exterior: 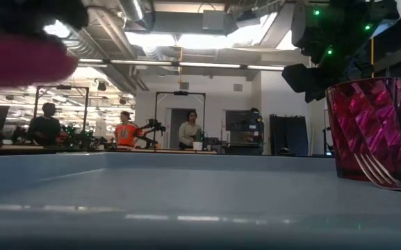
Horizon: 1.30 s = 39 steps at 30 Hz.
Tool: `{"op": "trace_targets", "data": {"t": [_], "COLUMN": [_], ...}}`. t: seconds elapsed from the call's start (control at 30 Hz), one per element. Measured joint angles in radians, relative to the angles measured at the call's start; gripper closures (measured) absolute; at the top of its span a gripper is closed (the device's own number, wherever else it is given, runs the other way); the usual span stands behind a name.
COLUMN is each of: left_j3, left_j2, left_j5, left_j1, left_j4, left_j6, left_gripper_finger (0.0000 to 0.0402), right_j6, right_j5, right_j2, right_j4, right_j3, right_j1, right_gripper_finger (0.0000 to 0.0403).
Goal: Pick and place plate/cup/fork/spoon on tray
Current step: Put the pink plate on the blue serving tray to the left of the orange fork
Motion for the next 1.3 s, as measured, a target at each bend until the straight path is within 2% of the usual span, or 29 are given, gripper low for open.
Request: {"op": "trace_targets", "data": {"t": [0.2,0.5,0.8,1.07,1.3], "left_j3": [0.073,0.076,0.075,0.075,0.075], "left_j2": [0.000,0.040,0.239,0.397,0.440], "left_j5": [-0.121,-0.228,-0.221,-0.077,-0.063], "left_j1": [0.004,0.045,0.099,0.146,0.156], "left_j4": [0.121,0.393,0.536,0.679,0.796], "left_j6": [-0.078,-0.127,-0.075,-0.017,-0.005], "left_gripper_finger": [0.0399,0.0399,0.0398,0.0398,0.0398], "right_j6": [-0.004,-0.051,-0.057,-0.083,-0.106], "right_j5": [-0.001,-0.004,-0.047,-0.077,-0.079], "right_j2": [0.000,0.000,0.000,-0.001,-0.002], "right_j4": [0.000,-0.001,-0.005,-0.012,0.000], "right_j3": [0.000,0.000,0.000,0.000,0.000], "right_j1": [0.000,0.000,0.000,0.000,0.000], "right_gripper_finger": [0.0272,0.0272,0.0272,0.0272,0.0272]}}
